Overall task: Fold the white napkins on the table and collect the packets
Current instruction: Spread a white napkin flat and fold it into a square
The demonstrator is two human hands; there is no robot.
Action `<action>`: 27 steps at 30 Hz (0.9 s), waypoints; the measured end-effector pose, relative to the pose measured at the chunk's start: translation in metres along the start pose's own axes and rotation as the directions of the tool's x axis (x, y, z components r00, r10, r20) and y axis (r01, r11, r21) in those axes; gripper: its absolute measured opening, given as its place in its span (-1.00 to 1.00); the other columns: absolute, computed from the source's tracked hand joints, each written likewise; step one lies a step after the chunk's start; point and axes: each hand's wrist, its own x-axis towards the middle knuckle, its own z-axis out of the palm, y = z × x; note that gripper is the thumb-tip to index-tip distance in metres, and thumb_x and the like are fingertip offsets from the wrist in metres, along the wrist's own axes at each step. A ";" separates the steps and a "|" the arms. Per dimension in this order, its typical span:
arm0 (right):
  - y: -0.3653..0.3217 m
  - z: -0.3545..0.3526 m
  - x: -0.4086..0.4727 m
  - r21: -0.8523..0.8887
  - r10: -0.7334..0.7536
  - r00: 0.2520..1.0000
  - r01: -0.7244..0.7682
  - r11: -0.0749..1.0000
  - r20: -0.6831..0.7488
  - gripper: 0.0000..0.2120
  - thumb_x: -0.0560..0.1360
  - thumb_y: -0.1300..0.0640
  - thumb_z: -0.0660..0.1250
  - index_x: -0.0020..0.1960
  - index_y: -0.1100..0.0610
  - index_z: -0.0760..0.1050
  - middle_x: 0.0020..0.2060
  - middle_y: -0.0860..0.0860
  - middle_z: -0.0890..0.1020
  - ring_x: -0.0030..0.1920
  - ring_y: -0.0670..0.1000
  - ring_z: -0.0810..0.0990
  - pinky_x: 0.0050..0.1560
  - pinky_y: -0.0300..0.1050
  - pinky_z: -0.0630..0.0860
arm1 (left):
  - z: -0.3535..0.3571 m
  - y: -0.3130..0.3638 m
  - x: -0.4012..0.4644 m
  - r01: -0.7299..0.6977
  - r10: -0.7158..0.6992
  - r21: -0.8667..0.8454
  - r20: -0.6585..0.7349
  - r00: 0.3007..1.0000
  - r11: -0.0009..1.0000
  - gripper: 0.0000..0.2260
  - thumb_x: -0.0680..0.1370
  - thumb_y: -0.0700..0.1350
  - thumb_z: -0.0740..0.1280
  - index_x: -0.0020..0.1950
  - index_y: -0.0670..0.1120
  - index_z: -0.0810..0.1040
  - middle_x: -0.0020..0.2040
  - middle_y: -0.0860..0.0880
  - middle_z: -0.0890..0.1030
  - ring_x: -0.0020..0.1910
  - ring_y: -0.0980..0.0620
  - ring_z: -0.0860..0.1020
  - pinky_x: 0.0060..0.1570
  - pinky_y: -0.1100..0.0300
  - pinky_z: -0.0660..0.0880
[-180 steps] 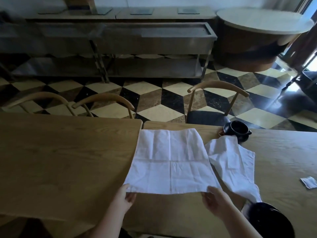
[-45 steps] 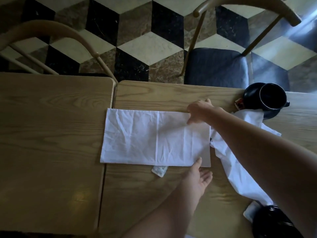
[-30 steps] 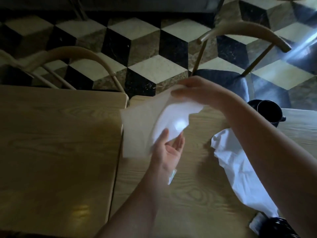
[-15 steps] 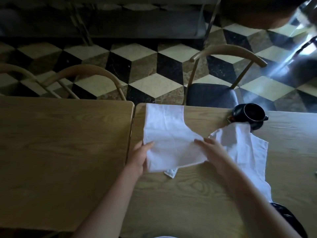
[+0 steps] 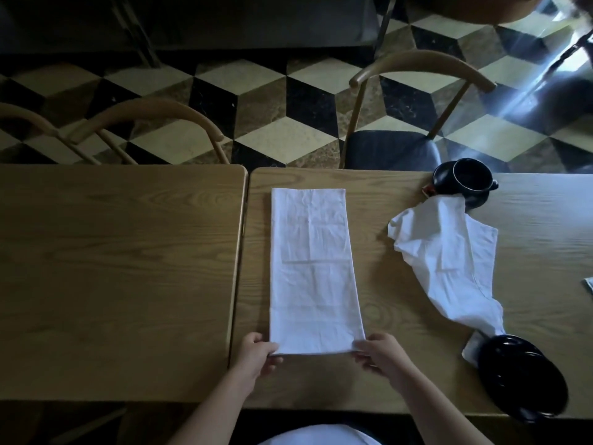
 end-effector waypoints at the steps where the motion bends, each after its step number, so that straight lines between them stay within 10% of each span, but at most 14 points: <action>1: -0.002 -0.002 -0.002 -0.019 -0.006 1.000 0.006 1.000 0.012 -0.96 0.45 0.29 0.41 -0.16 0.27 0.60 -0.35 0.13 0.72 -0.50 -0.03 0.56 -0.46 -0.26 0.44 | -0.003 0.002 -0.004 -0.008 0.009 0.036 -0.003 1.000 0.999 -0.70 0.53 -0.32 0.36 0.16 -0.12 0.32 -0.10 -0.20 0.62 -0.46 0.01 0.62 -0.54 0.25 0.44; 7: -0.025 -0.012 -0.014 -0.134 -0.081 0.993 0.092 0.987 0.087 -0.82 0.47 0.27 0.39 0.06 0.31 0.58 -0.31 0.14 0.74 -0.42 -0.02 0.63 -0.38 -0.21 0.47 | -0.018 0.021 -0.026 -0.120 0.119 0.105 0.012 0.993 0.987 -0.65 0.48 -0.32 0.41 0.20 -0.12 0.39 -0.10 -0.26 0.66 -0.44 -0.04 0.63 -0.49 0.19 0.47; 10: -0.048 -0.017 -0.022 -0.033 -0.175 0.981 0.179 0.983 0.085 -0.56 0.49 0.28 0.42 0.28 0.00 0.39 -0.25 0.19 0.75 -0.34 0.02 0.67 -0.33 -0.16 0.53 | -0.021 0.044 -0.035 -0.263 0.263 0.033 -0.009 0.965 0.964 -0.61 0.44 -0.32 0.44 0.16 0.04 0.50 -0.09 -0.24 0.70 -0.33 -0.11 0.66 -0.37 0.14 0.55; 15: -0.118 -0.032 -0.029 -0.014 -0.341 0.934 0.344 0.939 0.104 -0.93 0.51 0.28 0.43 -0.03 0.22 0.69 -0.25 0.16 0.73 -0.37 -0.10 0.66 -0.36 -0.32 0.52 | -0.020 0.099 -0.036 -0.340 0.342 -0.032 0.044 0.939 0.940 -0.92 0.45 -0.22 0.47 -0.06 -0.11 0.68 -0.10 -0.19 0.72 -0.11 -0.13 0.70 -0.07 0.00 0.60; 20: -0.186 -0.052 -0.016 -0.033 -0.422 0.874 0.442 0.897 0.241 -0.77 0.46 0.14 0.52 0.10 0.09 0.67 -0.06 -0.02 0.77 -0.03 -0.08 0.74 -0.15 -0.30 0.60 | -0.019 0.169 -0.023 -0.399 0.400 -0.042 0.158 0.903 0.916 -0.73 0.40 -0.29 0.53 0.08 -0.24 0.64 -0.07 -0.17 0.74 -0.10 -0.11 0.71 -0.06 0.07 0.63; 27: -0.252 -0.057 0.054 -0.308 -0.556 0.830 0.544 0.781 0.055 -0.83 0.52 -0.07 0.43 -0.10 0.00 0.70 -0.23 0.07 0.70 -0.25 0.02 0.57 -0.21 -0.05 0.47 | -0.001 0.254 0.033 -0.569 0.595 0.242 -0.044 0.803 0.786 -0.88 0.47 -0.05 0.49 -0.03 -0.02 0.68 -0.11 0.05 0.69 -0.09 0.08 0.62 -0.03 0.17 0.51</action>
